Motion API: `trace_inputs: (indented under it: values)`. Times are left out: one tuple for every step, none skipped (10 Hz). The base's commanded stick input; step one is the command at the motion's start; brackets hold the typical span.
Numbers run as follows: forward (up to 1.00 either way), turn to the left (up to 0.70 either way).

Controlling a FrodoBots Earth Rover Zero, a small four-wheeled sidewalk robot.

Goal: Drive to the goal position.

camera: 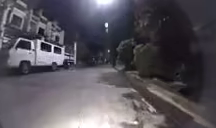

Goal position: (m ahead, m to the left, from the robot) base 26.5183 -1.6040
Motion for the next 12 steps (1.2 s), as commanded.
trace_inputs:
  values:
    - [0.50, 0.00]
    - [0.50, 0.00]
    - [0.50, 0.00]
    - [0.50, 0.00]
    - [0.50, 0.00]
    - [0.50, 0.00]
    - [0.50, 0.00]
    - [0.50, 0.00]
    - [0.50, 0.00]
    - [0.50, -0.50]
    - [0.50, -0.50]
    - [0.50, -0.50]
